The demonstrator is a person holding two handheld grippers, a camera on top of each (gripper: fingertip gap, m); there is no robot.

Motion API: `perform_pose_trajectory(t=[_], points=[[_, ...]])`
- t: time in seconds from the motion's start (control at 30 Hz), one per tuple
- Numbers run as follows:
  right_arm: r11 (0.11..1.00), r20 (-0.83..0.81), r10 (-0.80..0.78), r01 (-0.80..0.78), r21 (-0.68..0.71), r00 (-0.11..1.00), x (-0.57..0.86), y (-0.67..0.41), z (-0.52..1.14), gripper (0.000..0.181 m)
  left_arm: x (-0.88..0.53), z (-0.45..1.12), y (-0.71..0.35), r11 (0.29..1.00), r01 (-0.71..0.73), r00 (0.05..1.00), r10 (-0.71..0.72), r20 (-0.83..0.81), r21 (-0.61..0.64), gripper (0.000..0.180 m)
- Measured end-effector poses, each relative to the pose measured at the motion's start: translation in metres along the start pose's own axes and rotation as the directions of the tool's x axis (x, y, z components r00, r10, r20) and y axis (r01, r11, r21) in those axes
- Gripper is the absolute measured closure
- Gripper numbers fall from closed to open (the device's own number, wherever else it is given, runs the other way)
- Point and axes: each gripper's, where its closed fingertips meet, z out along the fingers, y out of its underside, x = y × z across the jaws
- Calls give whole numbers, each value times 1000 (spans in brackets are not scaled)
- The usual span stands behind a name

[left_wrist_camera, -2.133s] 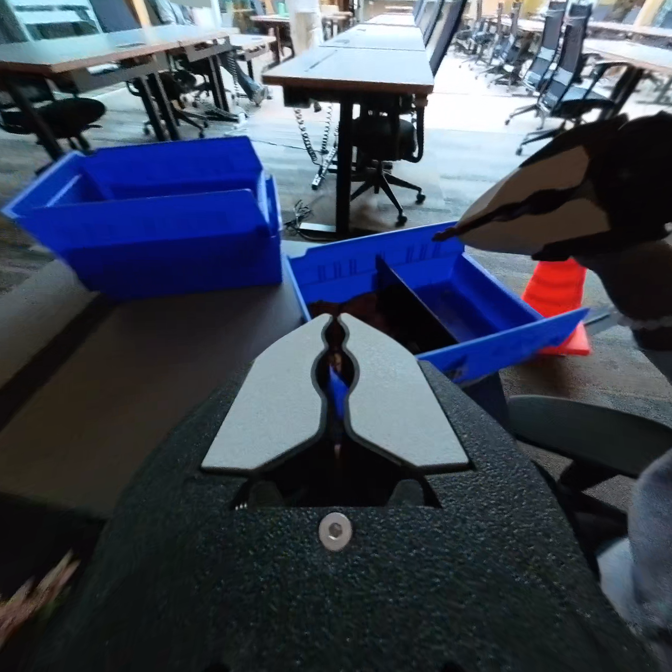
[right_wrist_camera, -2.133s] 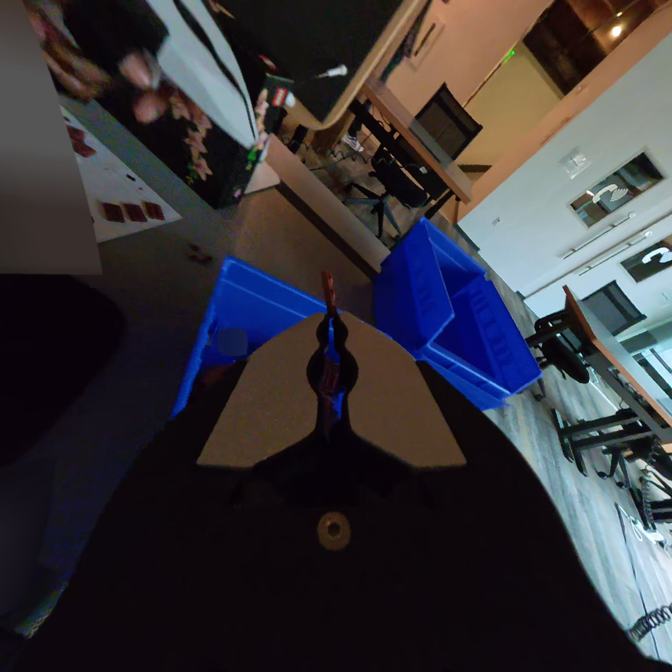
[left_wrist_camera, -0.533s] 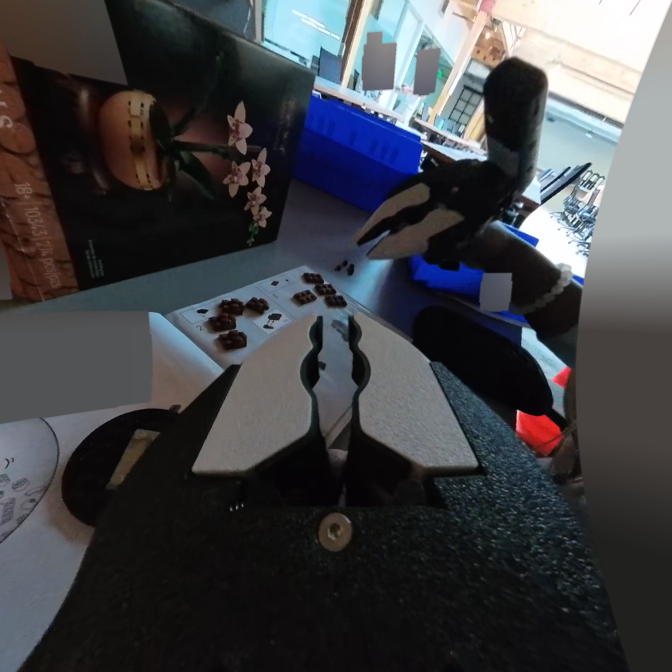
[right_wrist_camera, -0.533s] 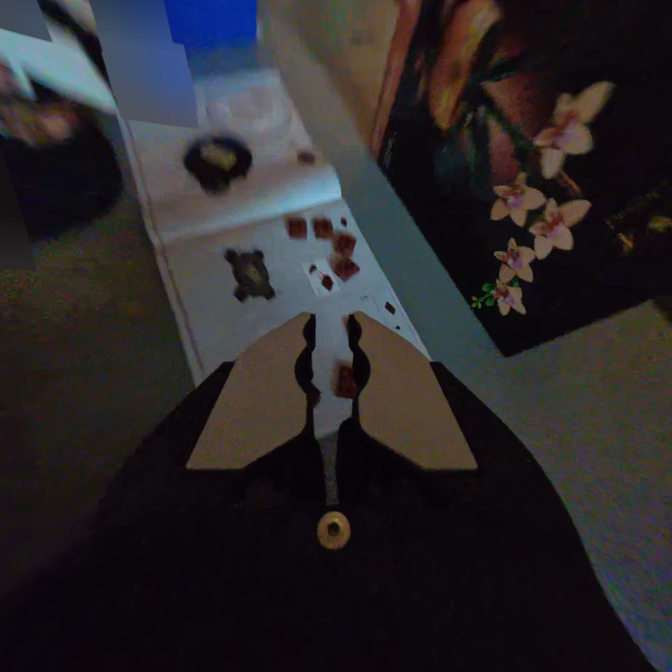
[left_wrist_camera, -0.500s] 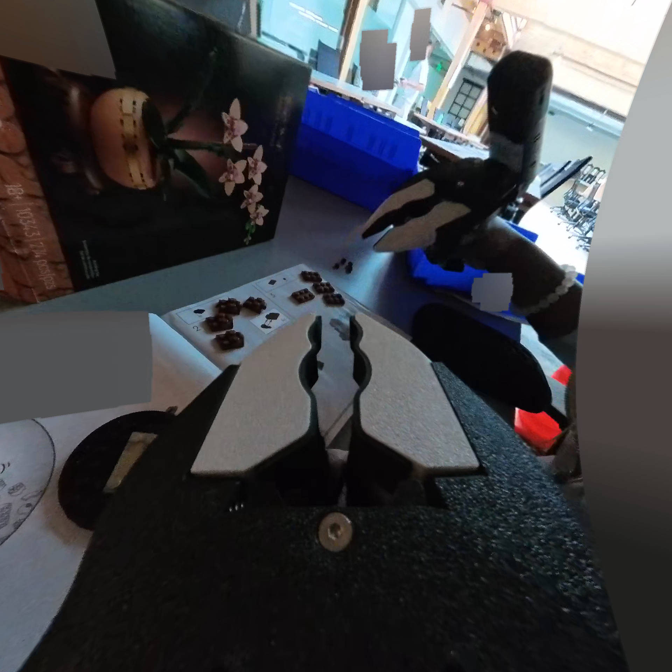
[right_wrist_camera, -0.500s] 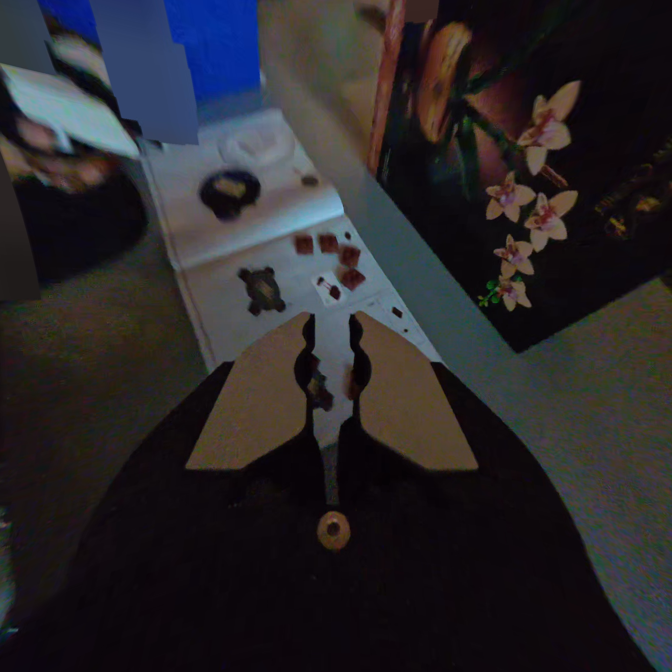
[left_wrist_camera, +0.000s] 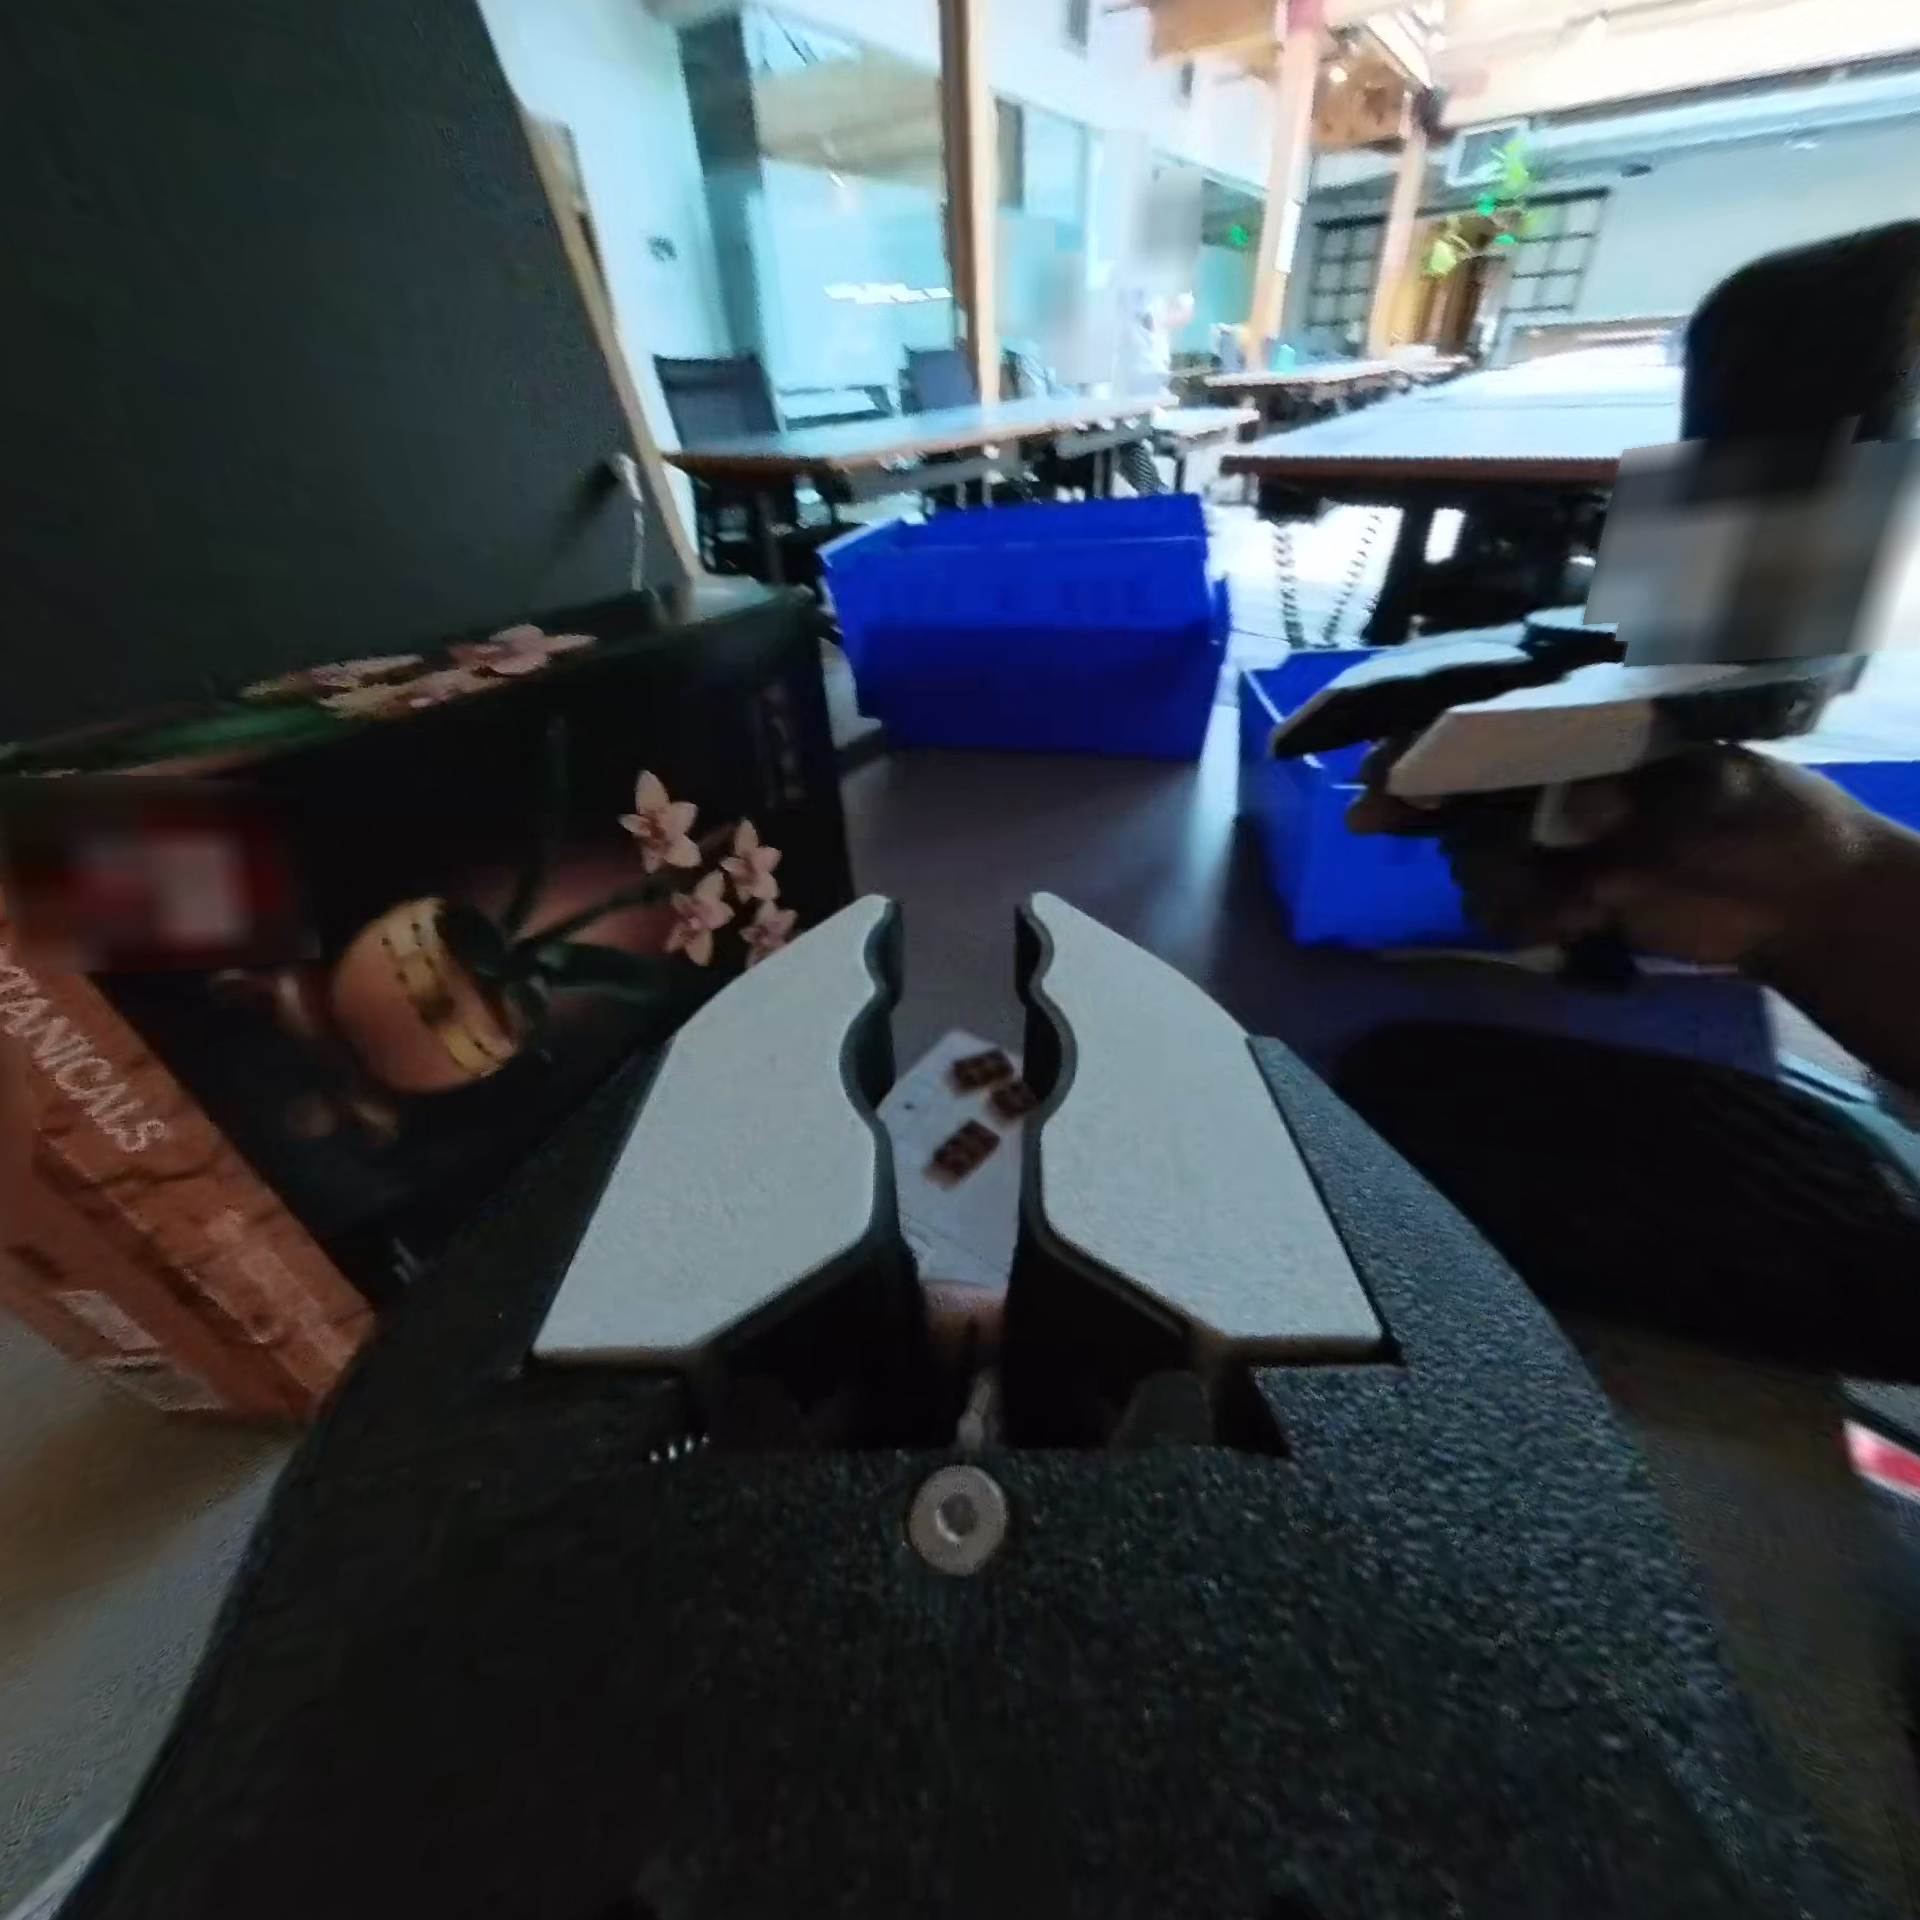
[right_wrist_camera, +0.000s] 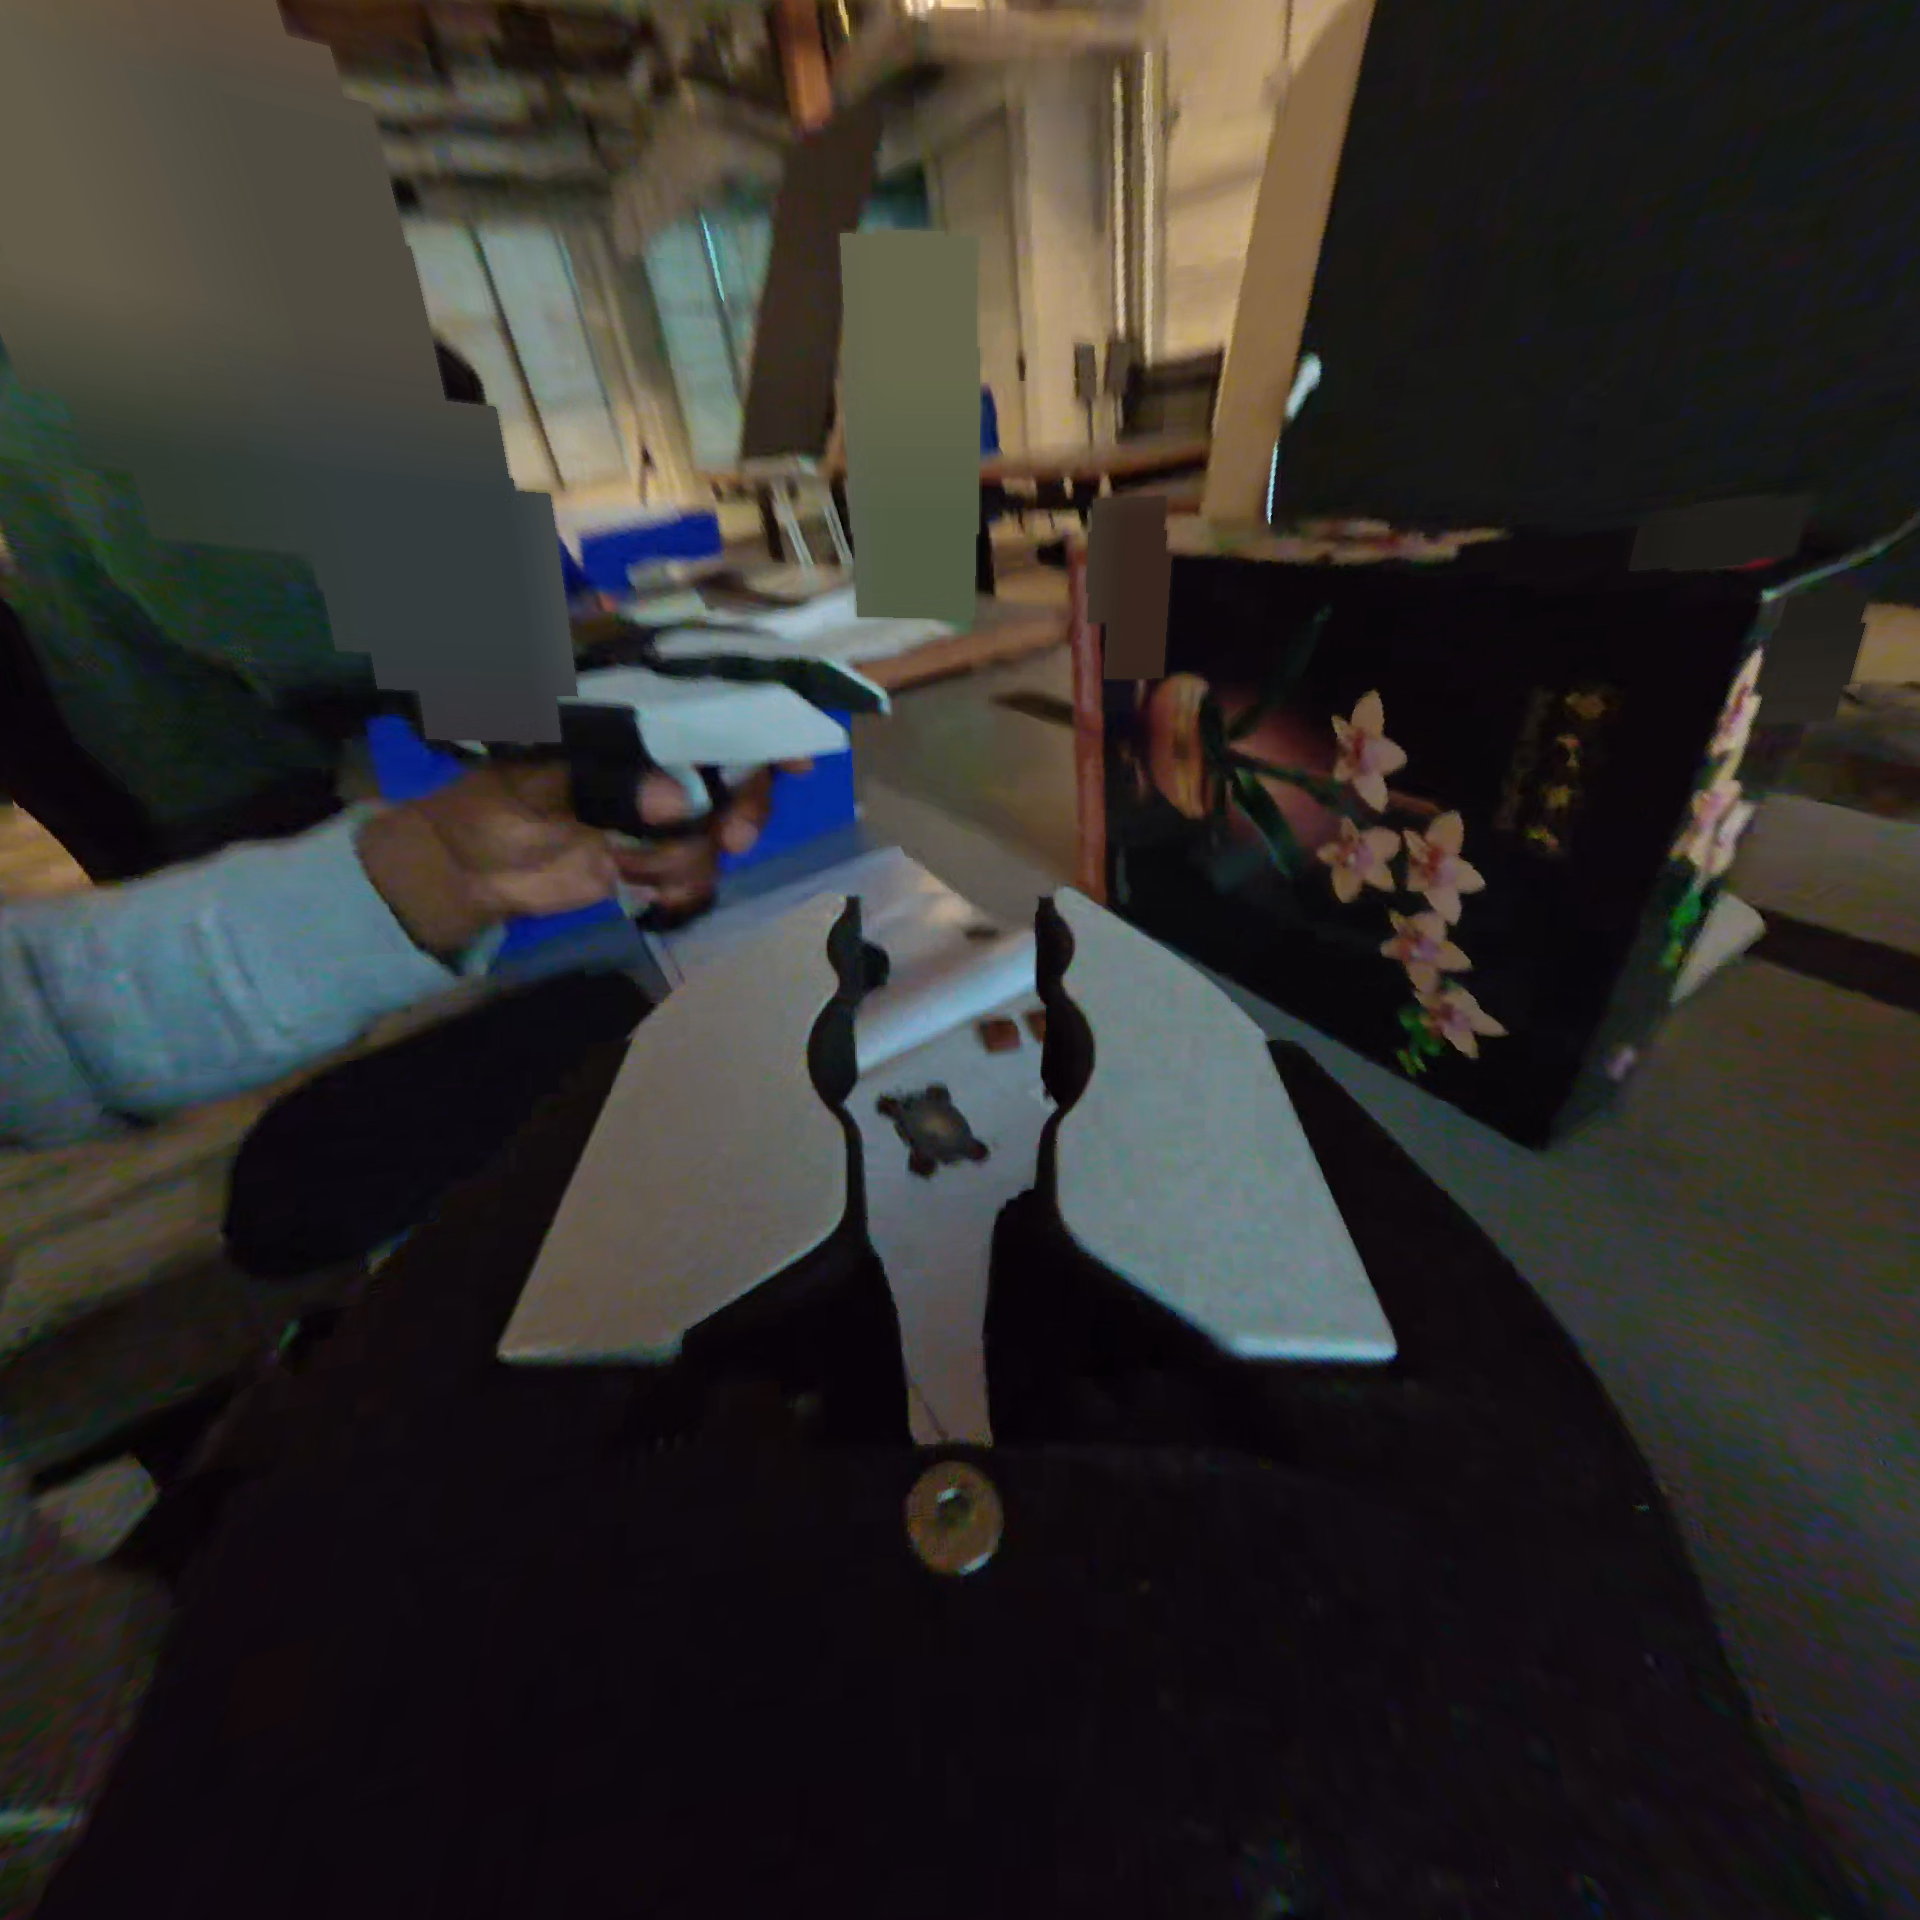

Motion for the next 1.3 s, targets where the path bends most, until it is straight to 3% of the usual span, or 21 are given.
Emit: perform_pose_trajectory(t=[0.07, 0.23, 0.4, 0.6, 0.7, 1.0, 1.1, 1.3], points=[[998, 6, 16, -16, 63, 1000, 7, 2, 6, 145, -3, 1, 7, 1000, 9, 999, -10, 44, 14, 160], [999, -33, 7, -5, 41, 999, 27, 30, 17, 124, 0, -25, 20, 995, 96, 995, -96, 2, 6, 152], [994, -196, -48, 66, 88, 980, 45, 41, 14, 132, -33, -52, 32, 989, 131, 989, -125, 79, -74, 146], [980, -184, -200, 195, -44, 962, 35, 61, 30, 132, -33, -50, 41, 995, 86, 996, -86, 7, -47, 146], [966, -154, -257, 249, -70, 954, 27, 64, 33, 132, -34, -43, 53, 985, 170, 985, -170, -25, -12, 146], [982, -137, -172, 158, -105, 976, 34, 72, 36, 133, -70, -53, 41, 984, 120, 978, -140, 156, 129, 153], [986, -125, -150, 139, -93, 981, 34, 71, 36, 134, -67, -61, 44, 988, 143, 974, -150, 172, 56, 154], [984, -64, -163, 157, -87, 985, 26, 72, 36, 127, -9, -87, 65, 959, 282, 959, -282, -30, 8, 145]])
